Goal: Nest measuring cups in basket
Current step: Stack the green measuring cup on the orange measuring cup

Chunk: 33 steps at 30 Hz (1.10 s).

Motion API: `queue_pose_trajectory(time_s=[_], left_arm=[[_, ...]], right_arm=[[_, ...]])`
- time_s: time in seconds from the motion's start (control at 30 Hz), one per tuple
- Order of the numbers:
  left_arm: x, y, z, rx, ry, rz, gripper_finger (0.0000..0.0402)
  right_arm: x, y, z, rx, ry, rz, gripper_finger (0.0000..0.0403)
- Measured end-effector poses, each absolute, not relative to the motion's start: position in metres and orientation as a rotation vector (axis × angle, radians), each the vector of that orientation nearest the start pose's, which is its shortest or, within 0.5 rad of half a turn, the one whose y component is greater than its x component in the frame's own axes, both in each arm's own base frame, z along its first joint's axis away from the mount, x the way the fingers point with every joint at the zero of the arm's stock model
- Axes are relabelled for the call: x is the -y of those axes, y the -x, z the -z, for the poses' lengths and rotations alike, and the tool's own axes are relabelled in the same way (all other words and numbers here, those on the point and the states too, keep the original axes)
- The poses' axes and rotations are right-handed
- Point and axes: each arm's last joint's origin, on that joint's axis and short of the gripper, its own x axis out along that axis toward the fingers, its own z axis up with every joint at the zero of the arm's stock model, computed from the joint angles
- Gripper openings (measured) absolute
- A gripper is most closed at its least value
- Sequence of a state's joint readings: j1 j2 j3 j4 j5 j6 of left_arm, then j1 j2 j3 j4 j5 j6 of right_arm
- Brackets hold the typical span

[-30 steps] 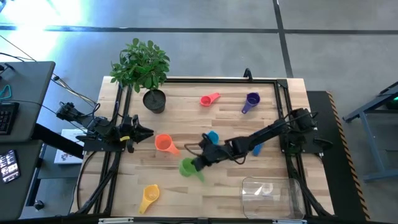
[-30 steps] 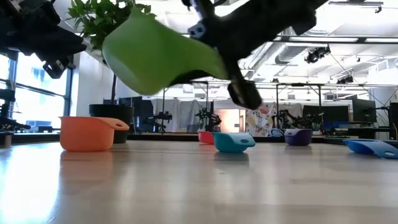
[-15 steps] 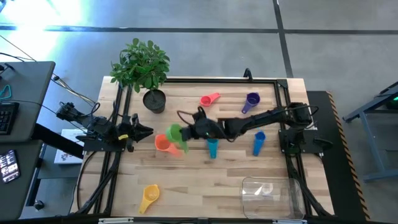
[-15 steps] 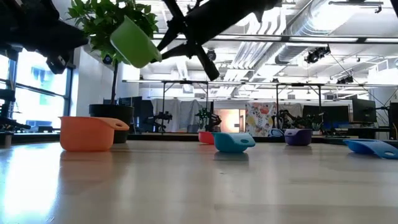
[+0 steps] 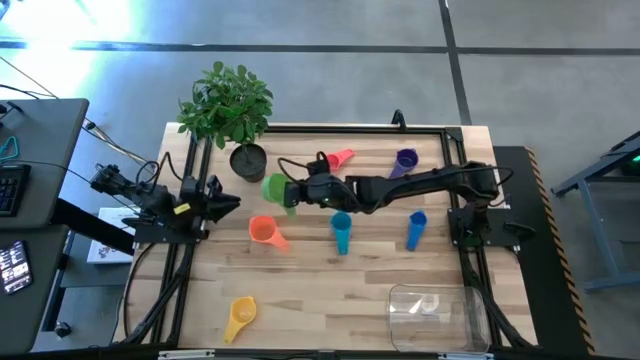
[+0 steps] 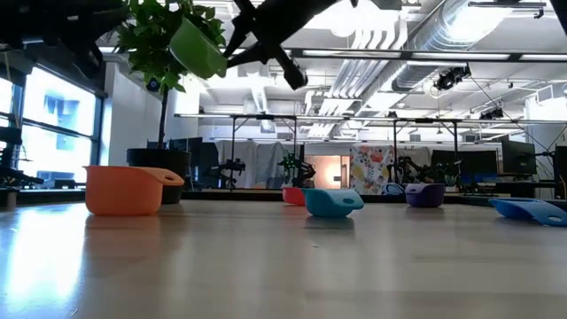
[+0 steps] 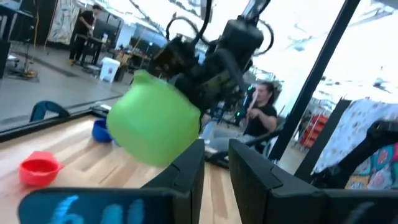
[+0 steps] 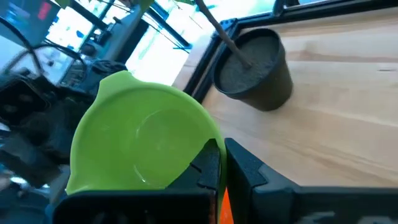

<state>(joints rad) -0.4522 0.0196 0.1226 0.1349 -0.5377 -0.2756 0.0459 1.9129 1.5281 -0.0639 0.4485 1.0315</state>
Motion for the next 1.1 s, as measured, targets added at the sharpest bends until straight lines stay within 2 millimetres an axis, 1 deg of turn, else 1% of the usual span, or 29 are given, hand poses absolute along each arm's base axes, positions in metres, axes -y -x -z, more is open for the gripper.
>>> queue_pose_trajectory(time_s=[0.17, 0.27, 0.4, 0.57, 0.67, 0.83, 1.1], left_arm=[[0.023, -0.08, -0.221, 0.271, 0.414, -0.048, 0.0062], [0.022, -0.08, -0.222, 0.279, 0.418, -0.046, 0.0062], [0.022, -0.08, -0.222, 0.282, 0.42, -0.043, 0.0062], [0.022, -0.08, -0.222, 0.282, 0.42, -0.044, 0.0062], [0.023, -0.08, -0.221, 0.277, 0.417, -0.045, 0.0062], [0.023, -0.08, -0.221, 0.278, 0.418, -0.045, 0.0062], [0.023, -0.08, -0.221, 0.277, 0.417, -0.046, 0.0062]], right_arm=[[-0.015, -0.456, -0.269, -0.183, -0.904, 0.55, 0.0], [-0.02, -0.467, -0.261, -0.226, -0.91, 0.514, 0.0], [-0.024, -0.483, -0.256, -0.276, -0.918, 0.476, 0.0], [-0.025, -0.501, -0.236, -0.432, -0.902, 0.48, 0.0], [-0.027, -0.509, -0.229, -0.505, -0.887, 0.493, 0.0], [-0.027, -0.516, -0.216, -0.594, -0.863, 0.528, 0.0], [-0.028, -0.52, -0.199, -0.63, -0.87, 0.552, 0.0]])
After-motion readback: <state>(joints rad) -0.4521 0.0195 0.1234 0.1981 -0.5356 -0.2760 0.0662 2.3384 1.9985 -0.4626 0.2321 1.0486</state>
